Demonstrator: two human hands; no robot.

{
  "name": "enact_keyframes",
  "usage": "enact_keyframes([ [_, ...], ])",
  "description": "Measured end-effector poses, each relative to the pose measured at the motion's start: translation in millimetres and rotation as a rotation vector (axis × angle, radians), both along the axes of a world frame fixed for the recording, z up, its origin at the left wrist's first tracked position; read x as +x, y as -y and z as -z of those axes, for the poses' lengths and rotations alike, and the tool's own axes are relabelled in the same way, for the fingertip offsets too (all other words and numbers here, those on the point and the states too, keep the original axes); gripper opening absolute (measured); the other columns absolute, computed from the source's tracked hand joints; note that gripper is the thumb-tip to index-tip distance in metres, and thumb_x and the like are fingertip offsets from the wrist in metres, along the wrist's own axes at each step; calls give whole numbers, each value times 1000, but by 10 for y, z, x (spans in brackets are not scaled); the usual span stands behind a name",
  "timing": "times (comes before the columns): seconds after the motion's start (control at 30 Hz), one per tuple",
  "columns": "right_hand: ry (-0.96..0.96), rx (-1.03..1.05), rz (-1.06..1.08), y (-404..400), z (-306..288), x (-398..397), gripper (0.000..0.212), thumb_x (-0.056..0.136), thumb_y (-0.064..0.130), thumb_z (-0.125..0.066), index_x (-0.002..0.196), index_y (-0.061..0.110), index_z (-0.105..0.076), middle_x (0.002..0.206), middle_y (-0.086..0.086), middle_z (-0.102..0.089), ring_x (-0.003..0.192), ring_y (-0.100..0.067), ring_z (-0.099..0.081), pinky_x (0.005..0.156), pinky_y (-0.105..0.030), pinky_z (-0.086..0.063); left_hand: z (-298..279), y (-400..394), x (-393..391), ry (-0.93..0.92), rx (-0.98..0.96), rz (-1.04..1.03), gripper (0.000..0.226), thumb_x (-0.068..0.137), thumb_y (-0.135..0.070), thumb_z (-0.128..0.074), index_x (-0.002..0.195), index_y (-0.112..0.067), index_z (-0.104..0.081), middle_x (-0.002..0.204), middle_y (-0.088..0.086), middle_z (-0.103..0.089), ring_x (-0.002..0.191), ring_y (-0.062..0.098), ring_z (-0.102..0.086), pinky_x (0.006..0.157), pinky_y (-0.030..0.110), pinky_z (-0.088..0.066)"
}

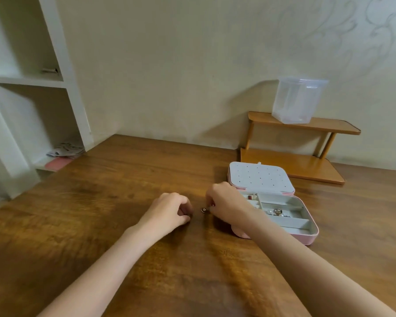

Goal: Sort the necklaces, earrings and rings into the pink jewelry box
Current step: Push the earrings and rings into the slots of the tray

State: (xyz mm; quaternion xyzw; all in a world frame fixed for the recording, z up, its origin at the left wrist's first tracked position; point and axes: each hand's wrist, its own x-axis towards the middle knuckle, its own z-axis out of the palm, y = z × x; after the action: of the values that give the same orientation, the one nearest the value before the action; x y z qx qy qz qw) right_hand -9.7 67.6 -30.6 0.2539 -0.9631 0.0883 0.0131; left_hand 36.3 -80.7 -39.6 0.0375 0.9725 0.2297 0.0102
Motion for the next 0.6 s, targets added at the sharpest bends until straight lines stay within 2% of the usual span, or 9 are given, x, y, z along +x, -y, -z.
enact_keyframes([
  [0.07, 16, -106, 33, -73, -75, 8, 9, 85, 10, -60, 91, 7, -67, 98, -9, -65, 86, -22, -61, 76, -31, -53, 0, -43, -6, -29, 25, -5, 16, 85, -20, -66, 100, -24, -66, 100, -7, -64, 86, 5, -59, 75, 19, -48],
  [0.17, 85, -297, 59, -197, -236, 60, 7, 84, 18, -66, 81, 12, -65, 76, 1, -60, 65, -6, -52, 54, -12, -41, -44, -162, -11, -161, 75, -10, 19, 85, -24, -66, 104, -23, -66, 101, -8, -61, 86, 5, -56, 74, 17, -46],
  [0.27, 246, -511, 107, -297, -328, 107, 13, 82, 19, -69, 80, 7, -66, 62, 4, -59, 50, -2, -54, 40, -7, -37, -142, -319, 8, -297, 242, 30, 19, 84, -21, -66, 103, -22, -68, 92, -13, -60, 80, 1, -57, 66, 6, -44],
  [0.4, 391, -768, 135, -454, -364, 130, 17, 81, 17, -71, 82, 1, -69, 68, -8, -67, 58, -13, -63, 55, -17, -51, -227, -417, 21, -279, 451, 45, 14, 83, -15, -67, 94, -23, -71, 80, -13, -68, 76, -1, -64, 63, 7, -50],
  [0.5, 465, -907, 94, -544, -382, 178, 13, 80, 13, -70, 84, 0, -67, 68, -11, -67, 56, -14, -63, 51, -18, -50, -250, -451, 6, -273, 495, 34, 9, 83, -16, -67, 85, -25, -71, 79, -8, -71, 75, 4, -66, 69, 16, -54],
  [0.6, 455, -927, 63, -608, -393, 202, 13, 81, 12, -69, 87, 0, -68, 70, -11, -67, 59, -14, -62, 53, -18, -50, -260, -509, -13, -251, 560, 10, 8, 83, -17, -68, 83, -24, -70, 80, -7, -71, 77, 6, -67, 72, 20, -55],
])
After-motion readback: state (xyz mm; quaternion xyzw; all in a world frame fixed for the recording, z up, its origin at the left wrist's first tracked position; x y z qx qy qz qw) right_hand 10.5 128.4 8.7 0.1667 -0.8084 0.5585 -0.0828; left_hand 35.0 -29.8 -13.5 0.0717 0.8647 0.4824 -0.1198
